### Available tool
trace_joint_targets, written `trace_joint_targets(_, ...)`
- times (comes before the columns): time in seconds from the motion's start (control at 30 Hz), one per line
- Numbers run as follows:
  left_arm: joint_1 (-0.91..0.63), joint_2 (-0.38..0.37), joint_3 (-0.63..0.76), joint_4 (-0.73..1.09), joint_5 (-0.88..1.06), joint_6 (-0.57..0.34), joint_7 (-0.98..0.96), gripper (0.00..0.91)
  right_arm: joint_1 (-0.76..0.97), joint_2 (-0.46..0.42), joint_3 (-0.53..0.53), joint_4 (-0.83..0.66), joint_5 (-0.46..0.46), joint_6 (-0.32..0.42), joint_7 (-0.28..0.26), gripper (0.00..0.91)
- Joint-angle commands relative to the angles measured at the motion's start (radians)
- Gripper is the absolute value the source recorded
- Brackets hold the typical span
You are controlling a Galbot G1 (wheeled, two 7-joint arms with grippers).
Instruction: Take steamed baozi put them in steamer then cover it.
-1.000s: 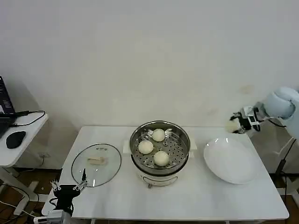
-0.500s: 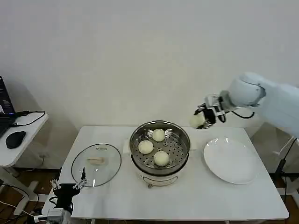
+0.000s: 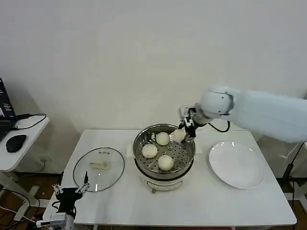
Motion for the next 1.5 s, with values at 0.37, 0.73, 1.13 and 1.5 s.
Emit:
trace_joint_targets(0.37, -0.016, 0.009, 0.000, 0.011, -0.004, 0.001, 0.001, 0.907, -0.189, 0.073, 0.032, -0.141, 0.017, -0.090, 0.039, 0.635)
trace_joint_targets(0.73, -0.018, 0.008, -0.001, 0.013, -0.006, 0.001, 0.002, 0.907, -0.202, 0.094, 0.053, -0.168, 0.006, -0.084, 0.031, 0.635)
trace_joint_targets(1.13, -0.013, 0.006, -0.002, 0.008, -0.006, 0.001, 0.003, 0.907, -0.224, 0.111, 0.071, -0.184, -0.014, -0.080, 0.030, 0.635)
trace_joint_targets(1.5, -0.011, 0.005, -0.004, 0.005, -0.007, 0.000, 0.003, 0.907, -0.225, 0.121, 0.076, -0.203, -0.043, -0.070, 0.025, 0.635)
